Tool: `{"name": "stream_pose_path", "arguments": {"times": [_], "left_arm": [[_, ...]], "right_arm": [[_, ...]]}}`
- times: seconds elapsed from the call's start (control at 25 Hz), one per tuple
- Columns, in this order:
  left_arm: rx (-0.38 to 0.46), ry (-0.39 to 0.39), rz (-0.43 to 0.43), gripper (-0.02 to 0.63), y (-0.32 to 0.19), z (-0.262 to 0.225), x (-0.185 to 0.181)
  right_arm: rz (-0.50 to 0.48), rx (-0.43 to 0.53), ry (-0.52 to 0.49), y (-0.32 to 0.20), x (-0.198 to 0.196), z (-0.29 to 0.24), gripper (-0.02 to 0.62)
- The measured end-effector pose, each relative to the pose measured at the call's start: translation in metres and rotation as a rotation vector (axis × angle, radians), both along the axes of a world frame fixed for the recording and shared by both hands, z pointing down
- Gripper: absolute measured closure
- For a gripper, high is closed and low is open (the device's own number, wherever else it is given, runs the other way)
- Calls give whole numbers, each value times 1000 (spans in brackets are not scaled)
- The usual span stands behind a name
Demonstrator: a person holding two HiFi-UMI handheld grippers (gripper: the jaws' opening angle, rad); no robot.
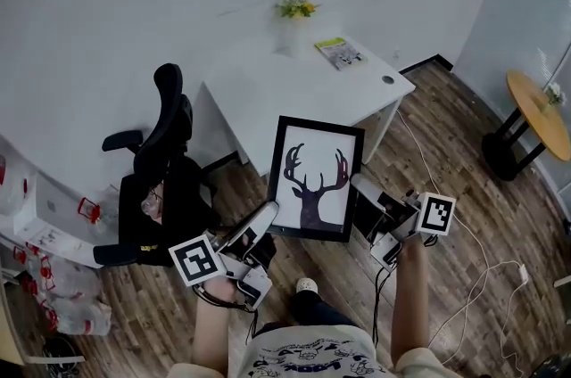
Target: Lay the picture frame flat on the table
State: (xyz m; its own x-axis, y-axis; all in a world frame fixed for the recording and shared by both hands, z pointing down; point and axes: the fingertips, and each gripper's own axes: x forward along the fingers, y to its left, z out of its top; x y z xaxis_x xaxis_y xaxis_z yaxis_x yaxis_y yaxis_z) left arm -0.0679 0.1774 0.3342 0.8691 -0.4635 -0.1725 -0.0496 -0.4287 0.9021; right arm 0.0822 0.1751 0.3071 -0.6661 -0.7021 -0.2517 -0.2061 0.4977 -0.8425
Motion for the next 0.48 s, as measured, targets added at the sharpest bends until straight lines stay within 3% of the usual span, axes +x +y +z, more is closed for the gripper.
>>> {"name": "stream_pose_path", "arguments": {"times": [0.48], "left_arm": [[-10, 4, -62, 522, -85, 1, 55]], "right_arm": [[-61, -2, -4, -95, 53, -1, 514]]}}
